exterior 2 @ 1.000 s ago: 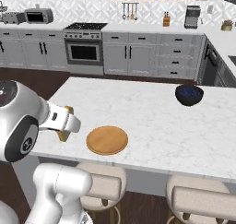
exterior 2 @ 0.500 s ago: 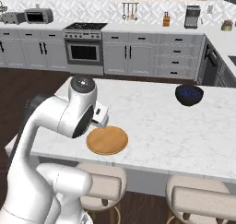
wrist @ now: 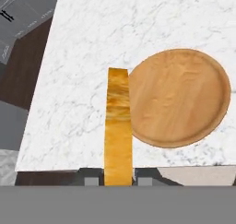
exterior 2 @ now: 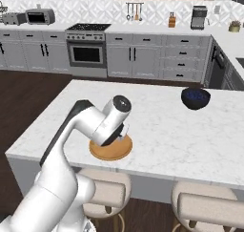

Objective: Start the toaster. Once the lever pops up, take the bread to the plate on the dining counter.

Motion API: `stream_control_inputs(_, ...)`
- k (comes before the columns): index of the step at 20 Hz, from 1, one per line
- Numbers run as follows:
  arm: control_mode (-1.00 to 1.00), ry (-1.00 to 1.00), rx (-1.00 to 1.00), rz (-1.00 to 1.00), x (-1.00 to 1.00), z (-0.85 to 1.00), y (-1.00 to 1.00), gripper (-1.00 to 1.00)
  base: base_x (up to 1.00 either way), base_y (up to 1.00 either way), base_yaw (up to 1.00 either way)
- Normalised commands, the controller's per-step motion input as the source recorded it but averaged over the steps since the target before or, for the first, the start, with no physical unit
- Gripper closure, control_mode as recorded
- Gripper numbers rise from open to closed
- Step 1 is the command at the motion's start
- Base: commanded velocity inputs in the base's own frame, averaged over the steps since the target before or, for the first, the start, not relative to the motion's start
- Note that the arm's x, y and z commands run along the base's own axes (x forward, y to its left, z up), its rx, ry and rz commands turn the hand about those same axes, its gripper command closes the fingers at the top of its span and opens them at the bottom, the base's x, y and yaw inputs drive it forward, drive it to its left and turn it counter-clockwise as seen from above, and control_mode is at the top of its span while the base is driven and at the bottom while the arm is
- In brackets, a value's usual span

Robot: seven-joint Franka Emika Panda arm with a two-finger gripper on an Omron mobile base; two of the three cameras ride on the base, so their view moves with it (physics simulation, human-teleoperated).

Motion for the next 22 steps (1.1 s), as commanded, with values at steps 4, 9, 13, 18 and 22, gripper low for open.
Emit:
stream_control_inputs(4,-1.00,0.00,0.04,0.02,0.74,-0.63,0.00,1.00,0.00,0.00,0.00)
stream_control_inputs(9,-1.00,0.00,0.01,0.01,0.58,-0.56,0.00,1.00,0.00,0.00,0.00)
stream_control_inputs(13,-1.00,0.00,0.02,0.00,0.53,-0.39,0.00,1.00,0.00,0.00,0.00)
stream_control_inputs(18,-1.00,0.00,0.02,0.00,0.27,-0.23,0.00,1.00,0.00,0.00,0.00)
stream_control_inputs(22,-1.00,0.00,0.00,0.00,0.09,-0.37,0.00,1.00,0.00,0.00,0.00)
